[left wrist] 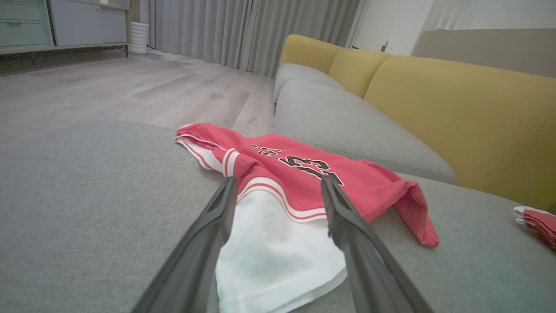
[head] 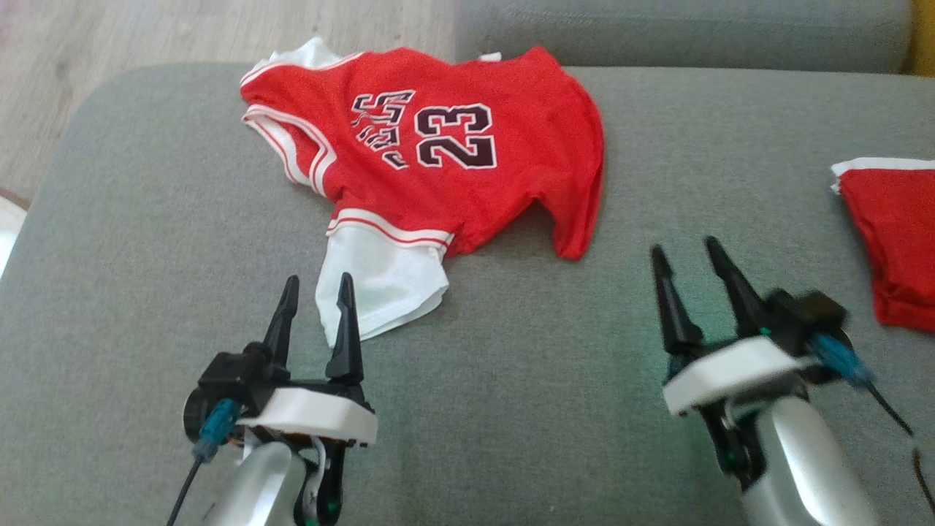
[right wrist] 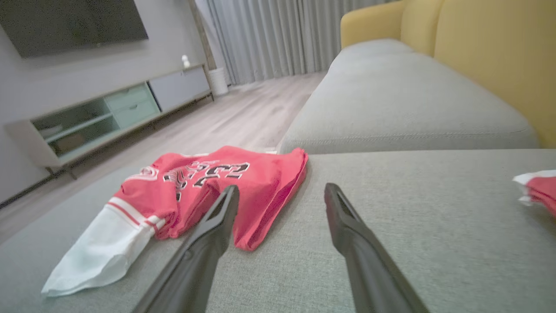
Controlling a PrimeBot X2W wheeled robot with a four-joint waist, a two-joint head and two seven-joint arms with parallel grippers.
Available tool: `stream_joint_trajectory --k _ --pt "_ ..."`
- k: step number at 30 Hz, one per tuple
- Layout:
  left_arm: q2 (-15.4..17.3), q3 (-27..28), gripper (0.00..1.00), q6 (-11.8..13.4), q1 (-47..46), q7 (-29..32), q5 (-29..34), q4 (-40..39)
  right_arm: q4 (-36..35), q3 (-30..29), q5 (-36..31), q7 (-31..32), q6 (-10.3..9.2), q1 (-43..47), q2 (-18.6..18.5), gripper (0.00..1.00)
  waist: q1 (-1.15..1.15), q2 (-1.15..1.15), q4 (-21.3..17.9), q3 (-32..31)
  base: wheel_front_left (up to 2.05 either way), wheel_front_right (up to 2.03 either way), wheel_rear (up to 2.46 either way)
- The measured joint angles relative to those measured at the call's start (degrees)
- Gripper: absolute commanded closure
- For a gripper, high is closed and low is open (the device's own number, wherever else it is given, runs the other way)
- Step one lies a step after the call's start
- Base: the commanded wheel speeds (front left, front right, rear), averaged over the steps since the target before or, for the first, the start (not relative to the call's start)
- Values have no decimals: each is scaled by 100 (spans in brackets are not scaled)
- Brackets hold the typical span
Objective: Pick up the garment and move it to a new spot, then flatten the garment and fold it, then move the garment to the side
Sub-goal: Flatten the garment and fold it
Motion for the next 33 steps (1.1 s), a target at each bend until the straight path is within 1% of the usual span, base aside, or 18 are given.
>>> stream_joint_trajectory --k 5,10,13,18,20,29,30,31,32,33 --pt "-137 -9 0 -91 -178 0 58 147 740 382 -40 495 0 -694 -11 0 0 0 177 177 0 0 0" --pt "-264 -9 0 -155 -360 0 90 238 1556 778 -37 709 0 -1168 -101 0 1 0 407 316 0 0 0" --pt "-318 11 0 -187 -401 0 99 238 1985 886 -37 709 0 -1390 -187 0 0 0 538 378 0 0 0" --pt "-365 14 0 -214 -441 -1 147 252 2595 896 -37 634 0 -1725 -271 0 0 0 701 456 0 0 0" --pt "-374 15 0 -256 -441 0 147 289 2762 912 -29 546 0 -1829 -276 0 0 0 742 489 0 0 0" --pt "-397 -5 0 -260 -447 0 146 455 3398 1073 -27 259 0 -2208 -297 0 0 0 868 593 0 0 0" --pt "-398 -10 0 -260 -447 0 145 478 3449 1096 -8 242 0 -2246 -297 20 0 0 877 597 0 0 0" --pt "-399 -12 0 -260 -447 0 144 501 3502 1124 26 219 0 -2283 -296 73 0 0 880 599 0 0 0" --pt "-399 -12 0 -260 -448 0 140 517 3557 1155 34 194 0 -2321 -296 100 0 0 880 598 0 0 0" --pt "-400 -12 0 -260 -449 0 140 535 3606 1179 57 192 0 -2352 -297 100 0 0 876 593 0 0 0"
